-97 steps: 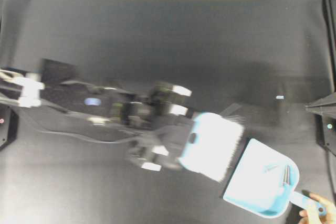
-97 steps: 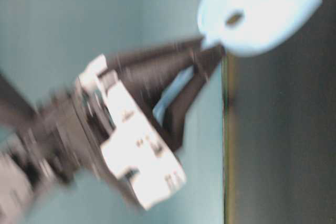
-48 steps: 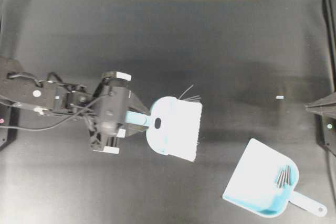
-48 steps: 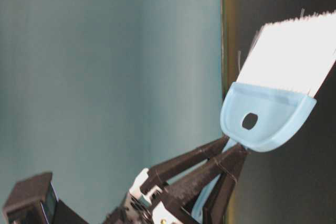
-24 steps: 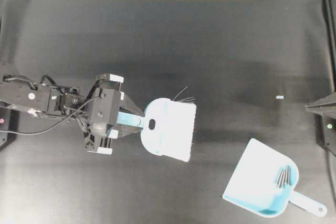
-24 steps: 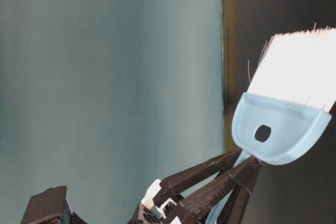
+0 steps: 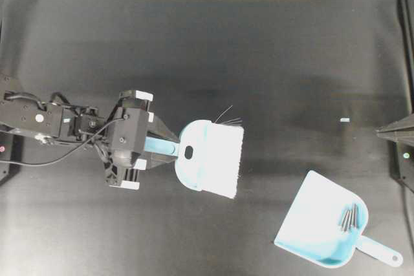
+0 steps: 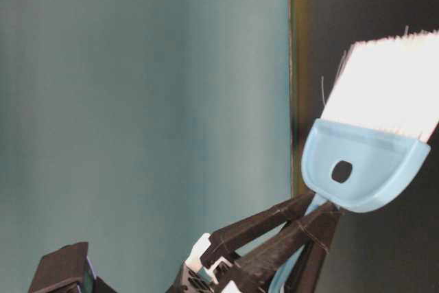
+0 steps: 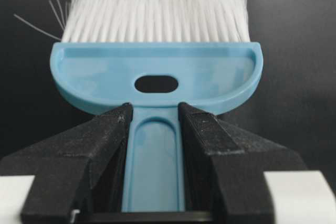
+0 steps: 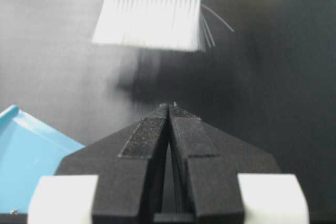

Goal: Hold the dustpan with a person, while the left arm uses a hand brush to gather the screws into the dustpan.

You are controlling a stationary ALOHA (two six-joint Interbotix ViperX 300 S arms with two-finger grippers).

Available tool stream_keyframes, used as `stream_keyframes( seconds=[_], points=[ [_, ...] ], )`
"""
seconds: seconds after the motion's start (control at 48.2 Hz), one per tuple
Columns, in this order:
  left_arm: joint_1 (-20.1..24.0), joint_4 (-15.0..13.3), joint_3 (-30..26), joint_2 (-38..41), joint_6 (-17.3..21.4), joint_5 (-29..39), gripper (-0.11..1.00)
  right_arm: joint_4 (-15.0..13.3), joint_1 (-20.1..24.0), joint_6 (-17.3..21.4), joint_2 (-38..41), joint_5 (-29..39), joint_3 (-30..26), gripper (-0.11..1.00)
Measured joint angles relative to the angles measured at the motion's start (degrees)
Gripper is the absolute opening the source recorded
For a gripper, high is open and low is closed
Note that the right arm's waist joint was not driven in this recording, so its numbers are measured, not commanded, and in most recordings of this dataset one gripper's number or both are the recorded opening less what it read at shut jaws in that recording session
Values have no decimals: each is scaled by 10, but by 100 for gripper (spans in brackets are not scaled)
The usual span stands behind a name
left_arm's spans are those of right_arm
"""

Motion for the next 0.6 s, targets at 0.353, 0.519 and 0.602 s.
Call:
stream_keyframes(
  seconds=[0.353, 0.519, 0.602],
  points=[
    [0, 0, 5, 1, -18, -15, 82, 0, 0, 0, 0, 0, 0, -1],
    [0, -1, 25, -12, -20, -28, 82, 0, 0, 0, 0, 0, 0, -1],
    [0, 0, 38, -29, -25, -34, 82, 0, 0, 0, 0, -1, 0, -1]
  ],
)
